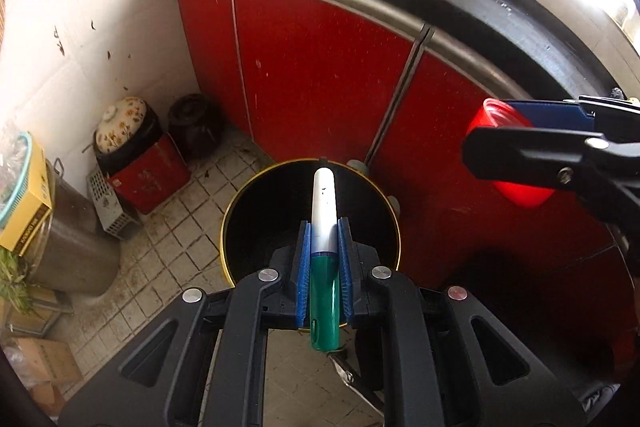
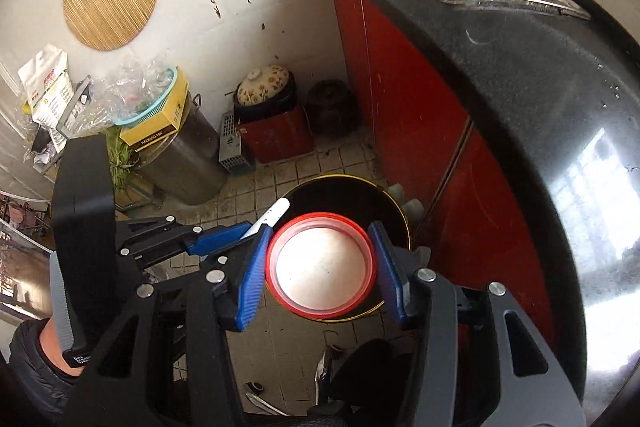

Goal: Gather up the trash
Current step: 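Carry marker and red cap over the black bin and open both tools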

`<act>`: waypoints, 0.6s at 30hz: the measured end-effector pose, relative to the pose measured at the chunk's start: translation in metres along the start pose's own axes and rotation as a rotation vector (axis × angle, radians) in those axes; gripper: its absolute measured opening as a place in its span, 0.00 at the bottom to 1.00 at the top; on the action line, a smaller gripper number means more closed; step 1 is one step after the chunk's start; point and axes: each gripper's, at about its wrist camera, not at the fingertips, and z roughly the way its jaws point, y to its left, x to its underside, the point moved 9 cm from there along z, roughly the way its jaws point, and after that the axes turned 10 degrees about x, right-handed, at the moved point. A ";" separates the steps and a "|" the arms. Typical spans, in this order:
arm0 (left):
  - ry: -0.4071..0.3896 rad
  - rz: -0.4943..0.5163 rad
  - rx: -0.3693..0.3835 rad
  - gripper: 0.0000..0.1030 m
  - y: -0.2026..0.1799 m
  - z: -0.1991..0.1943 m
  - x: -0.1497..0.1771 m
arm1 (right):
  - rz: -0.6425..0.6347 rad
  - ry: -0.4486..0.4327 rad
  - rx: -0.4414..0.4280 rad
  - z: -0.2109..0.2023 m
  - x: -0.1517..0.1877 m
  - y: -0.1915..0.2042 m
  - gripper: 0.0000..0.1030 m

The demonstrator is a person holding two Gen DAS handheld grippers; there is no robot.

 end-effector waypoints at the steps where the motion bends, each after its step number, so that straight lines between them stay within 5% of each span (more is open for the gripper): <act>1: 0.013 -0.011 0.003 0.12 0.004 0.007 0.003 | -0.001 0.015 0.007 0.007 0.002 0.000 0.48; 13: 0.032 -0.064 0.025 0.13 0.025 0.030 0.005 | 0.012 0.062 0.011 0.034 0.003 -0.009 0.53; 14: 0.032 -0.068 0.024 0.19 0.026 0.030 0.005 | 0.018 0.062 0.006 0.035 0.001 -0.010 0.65; 17: 0.002 -0.083 0.014 0.71 0.031 0.023 0.001 | 0.034 0.047 -0.013 0.032 -0.004 -0.014 0.69; 18: -0.018 -0.078 0.005 0.71 0.031 0.019 -0.001 | 0.031 0.048 -0.011 0.032 -0.005 -0.016 0.69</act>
